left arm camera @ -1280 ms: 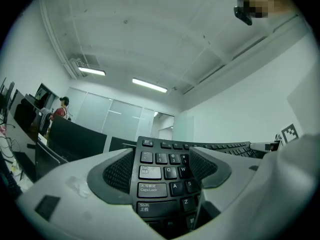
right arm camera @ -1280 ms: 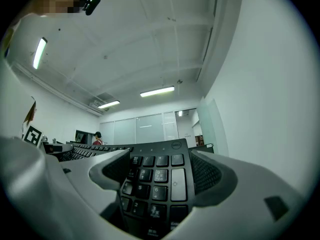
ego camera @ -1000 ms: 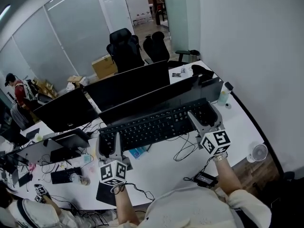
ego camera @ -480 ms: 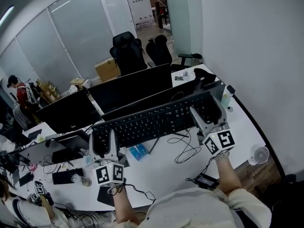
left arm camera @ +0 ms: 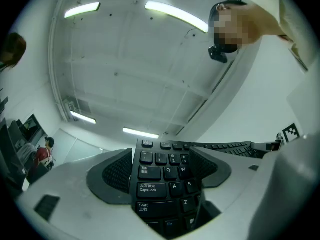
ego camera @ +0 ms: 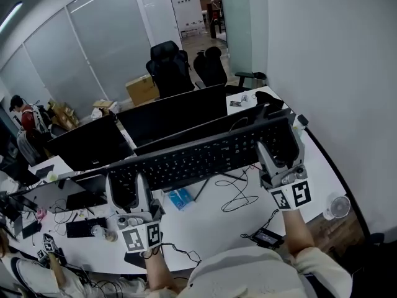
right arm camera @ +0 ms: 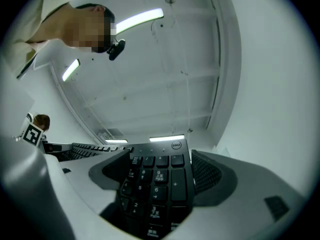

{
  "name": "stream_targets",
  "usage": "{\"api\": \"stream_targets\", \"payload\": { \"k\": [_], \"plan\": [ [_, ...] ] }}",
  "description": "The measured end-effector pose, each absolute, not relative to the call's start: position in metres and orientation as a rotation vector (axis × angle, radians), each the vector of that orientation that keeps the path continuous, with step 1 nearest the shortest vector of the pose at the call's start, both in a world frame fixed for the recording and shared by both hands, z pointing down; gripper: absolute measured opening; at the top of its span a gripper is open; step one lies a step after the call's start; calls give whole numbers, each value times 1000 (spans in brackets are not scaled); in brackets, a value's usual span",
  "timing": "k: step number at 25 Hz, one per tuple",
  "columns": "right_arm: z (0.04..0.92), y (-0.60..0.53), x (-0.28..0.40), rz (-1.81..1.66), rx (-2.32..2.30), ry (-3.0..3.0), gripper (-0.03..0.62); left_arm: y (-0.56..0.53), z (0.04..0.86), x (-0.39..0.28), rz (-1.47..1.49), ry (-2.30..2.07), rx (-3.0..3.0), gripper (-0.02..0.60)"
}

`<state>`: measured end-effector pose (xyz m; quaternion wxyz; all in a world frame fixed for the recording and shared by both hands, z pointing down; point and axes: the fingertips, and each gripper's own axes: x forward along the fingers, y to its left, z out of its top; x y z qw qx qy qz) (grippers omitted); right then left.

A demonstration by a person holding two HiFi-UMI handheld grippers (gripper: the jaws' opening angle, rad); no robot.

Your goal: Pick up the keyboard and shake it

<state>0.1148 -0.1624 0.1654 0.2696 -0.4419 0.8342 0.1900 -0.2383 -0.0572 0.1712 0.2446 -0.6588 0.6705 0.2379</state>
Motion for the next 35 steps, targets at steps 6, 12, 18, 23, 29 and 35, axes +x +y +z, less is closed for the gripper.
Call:
{"api": "stream_targets", "payload": {
  "k": [6,12,18,23,29,35],
  "plan": [
    [143,-121,133,680,-1050,2029,371,-6,141,-220,731,1621,-1580,330],
    [147,-137,123,652,-1133,2119,371,-35,155,-234,720,1731,-1706,330],
    [188,-188,110,388,-1305,2367,371,-84,198,-245,552,1982,-1906,330],
    [224,-212,102,208,-1424,2514,371,-110,239,-252,417,2153,-2065,330],
    [222,-216,99,227,-1438,2535,370,-118,246,-254,388,2208,-2147,330],
    [175,-177,112,542,-1280,2286,370,-86,193,-243,559,1992,-1991,330]
  ]
}}
